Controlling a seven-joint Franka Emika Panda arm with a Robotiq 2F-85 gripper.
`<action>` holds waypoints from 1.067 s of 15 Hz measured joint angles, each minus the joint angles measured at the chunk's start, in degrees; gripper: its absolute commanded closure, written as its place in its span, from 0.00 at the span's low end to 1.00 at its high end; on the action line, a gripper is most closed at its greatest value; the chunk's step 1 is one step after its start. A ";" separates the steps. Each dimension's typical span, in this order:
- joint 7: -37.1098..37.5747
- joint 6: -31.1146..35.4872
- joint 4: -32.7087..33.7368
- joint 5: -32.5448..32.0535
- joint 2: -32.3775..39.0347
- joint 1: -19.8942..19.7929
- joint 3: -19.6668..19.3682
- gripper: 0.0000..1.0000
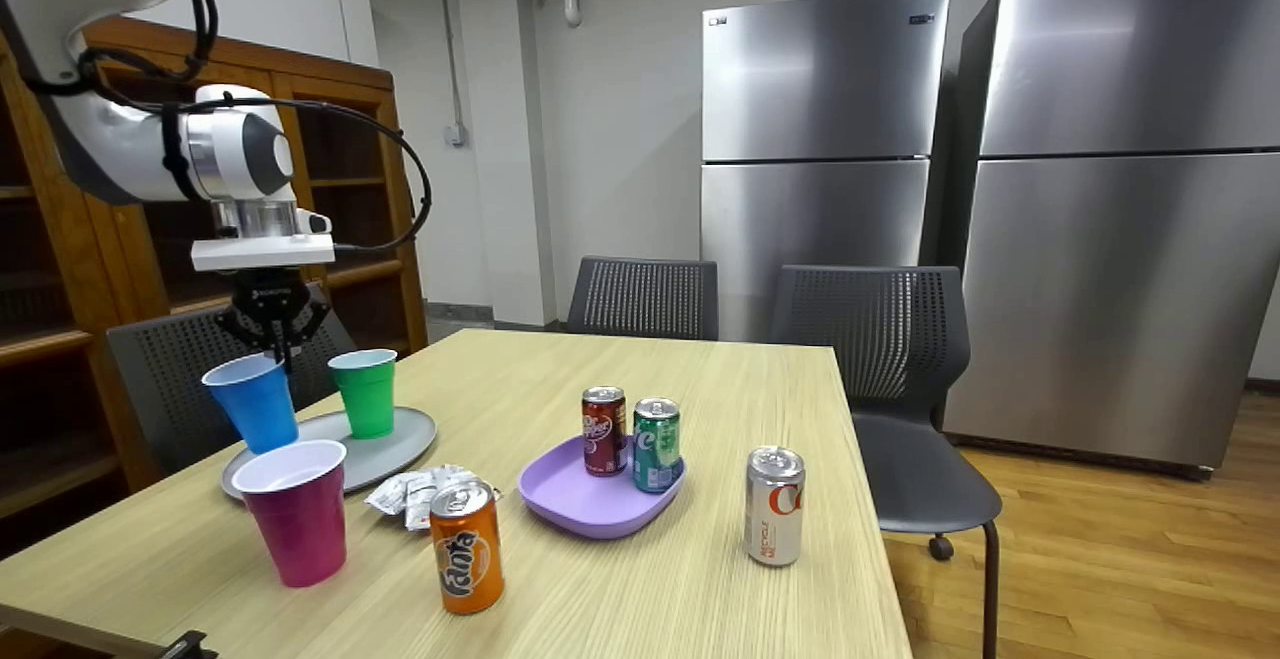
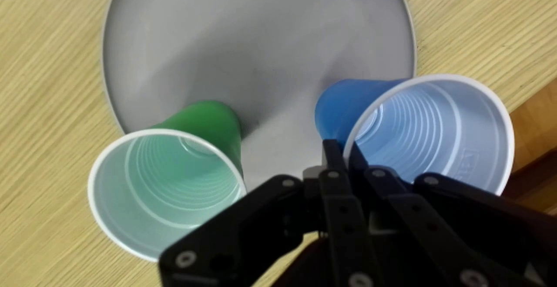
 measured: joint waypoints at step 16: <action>0.03 -5.33 8.08 0.03 6.59 0.16 -0.03 0.79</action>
